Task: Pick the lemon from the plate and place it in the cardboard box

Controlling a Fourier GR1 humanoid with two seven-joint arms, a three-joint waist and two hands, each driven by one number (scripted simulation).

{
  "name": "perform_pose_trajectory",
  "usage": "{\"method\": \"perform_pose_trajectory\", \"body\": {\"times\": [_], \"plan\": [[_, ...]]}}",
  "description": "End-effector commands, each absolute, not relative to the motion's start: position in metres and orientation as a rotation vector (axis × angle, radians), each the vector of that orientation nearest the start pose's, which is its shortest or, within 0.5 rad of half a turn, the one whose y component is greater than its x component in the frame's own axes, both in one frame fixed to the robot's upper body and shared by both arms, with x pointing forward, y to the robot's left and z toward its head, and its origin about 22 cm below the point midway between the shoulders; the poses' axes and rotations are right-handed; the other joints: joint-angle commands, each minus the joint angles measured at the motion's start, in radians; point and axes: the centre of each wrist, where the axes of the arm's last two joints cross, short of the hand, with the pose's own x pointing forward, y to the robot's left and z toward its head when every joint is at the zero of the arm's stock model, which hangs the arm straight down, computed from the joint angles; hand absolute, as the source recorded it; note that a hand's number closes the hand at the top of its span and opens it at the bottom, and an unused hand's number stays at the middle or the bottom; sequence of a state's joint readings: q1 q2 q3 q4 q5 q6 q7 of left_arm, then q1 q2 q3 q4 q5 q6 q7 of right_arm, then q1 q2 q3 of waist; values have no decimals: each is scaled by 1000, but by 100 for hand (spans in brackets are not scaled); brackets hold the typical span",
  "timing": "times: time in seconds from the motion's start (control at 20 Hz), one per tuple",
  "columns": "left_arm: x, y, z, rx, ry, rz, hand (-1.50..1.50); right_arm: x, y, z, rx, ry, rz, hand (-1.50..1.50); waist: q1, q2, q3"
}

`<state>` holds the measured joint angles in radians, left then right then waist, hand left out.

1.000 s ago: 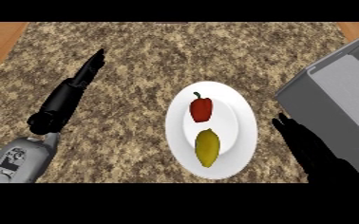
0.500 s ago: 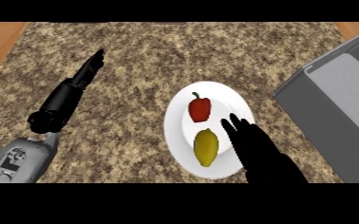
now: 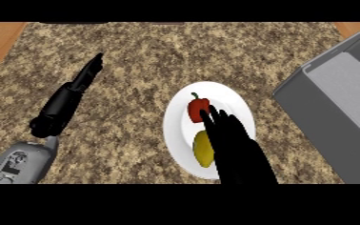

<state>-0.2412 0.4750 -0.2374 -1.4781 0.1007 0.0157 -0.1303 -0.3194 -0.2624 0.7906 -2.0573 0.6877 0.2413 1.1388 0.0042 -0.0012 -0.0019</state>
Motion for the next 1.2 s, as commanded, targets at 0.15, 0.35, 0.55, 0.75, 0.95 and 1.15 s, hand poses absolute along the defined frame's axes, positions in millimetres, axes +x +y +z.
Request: {"method": "perform_pose_trajectory", "body": {"times": [0.15,0.35,0.55,0.75,0.95,1.15], "plan": [[295,279,55,112,-1756,-518,0,185,-60,132,-813,-1071,1122,-150,-5,0,1],[285,281,74,88,-1750,-529,0,191,-71,111,-838,-1000,1129,-150,0,-3,2],[292,267,69,99,-1760,-525,0,206,-68,103,-837,-974,1147,-150,-4,0,2],[291,255,75,103,-1769,-525,0,198,-54,89,-825,-1004,1132,-150,-3,0,2],[282,261,87,79,-1752,-529,0,210,-67,82,-784,-1020,1131,-150,-2,0,2],[313,273,72,86,-1737,-515,0,206,-75,71,-768,-988,1142,-150,-12,2,2]]}}
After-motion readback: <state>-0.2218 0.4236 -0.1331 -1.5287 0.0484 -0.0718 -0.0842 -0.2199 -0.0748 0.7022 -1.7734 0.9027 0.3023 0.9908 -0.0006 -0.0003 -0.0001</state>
